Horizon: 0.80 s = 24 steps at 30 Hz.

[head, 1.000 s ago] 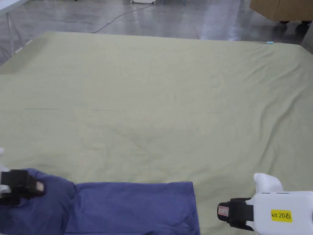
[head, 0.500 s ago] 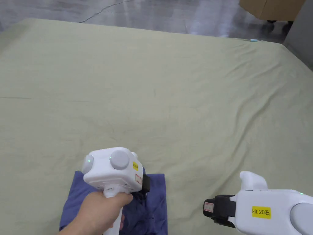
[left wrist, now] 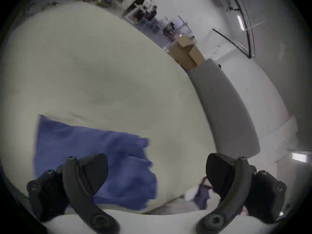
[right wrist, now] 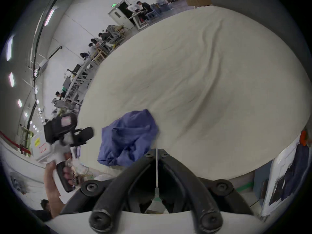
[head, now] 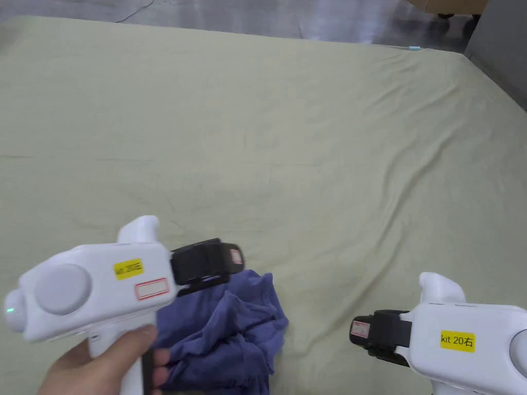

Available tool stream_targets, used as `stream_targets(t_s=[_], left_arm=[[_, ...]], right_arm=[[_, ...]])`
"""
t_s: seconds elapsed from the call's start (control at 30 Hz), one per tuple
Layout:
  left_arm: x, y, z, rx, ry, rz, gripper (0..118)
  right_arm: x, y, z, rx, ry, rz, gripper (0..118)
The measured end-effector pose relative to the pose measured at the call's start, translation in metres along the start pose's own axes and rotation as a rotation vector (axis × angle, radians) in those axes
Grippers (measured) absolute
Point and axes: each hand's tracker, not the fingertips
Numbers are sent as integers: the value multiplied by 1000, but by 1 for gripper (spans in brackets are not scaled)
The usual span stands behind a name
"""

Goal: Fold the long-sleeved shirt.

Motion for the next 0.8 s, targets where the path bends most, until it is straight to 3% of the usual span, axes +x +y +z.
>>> stream_targets(t_s=[0.03, 0.1, 0.13, 0.27, 0.37, 0.43, 0.53, 0.67, 0.8], left_arm=[[-7, 1, 4, -11, 87, -25, 100], [-11, 0, -11, -76, 257, -116, 8], [-11, -6, -20, -95, 322, -146, 0], [5, -35, -71, -236, 185, -194, 0], [34, -71, -111, -340, 208, -323, 0], [44, -89, -134, -421, 249, -312, 0], [66, -105, -147, -448, 134, -352, 0], [74, -117, -148, -581, -37, -217, 0], [58, -76, -79, -428, -185, -156, 0]], right_arm=[[5, -1, -1, 0, -5, -23, 0], [13, -4, -5, -15, 20, -75, 0], [15, -5, -6, -23, 37, -89, 0], [15, -10, -7, -36, 32, -97, 0], [14, -11, 0, -40, 19, -83, 0], [14, -11, 6, -39, 5, -82, 0], [15, -7, 14, -27, -24, -71, 0], [5, 4, 15, -9, -44, -48, 0], [-28, 22, 4, 32, -28, 8, 0]])
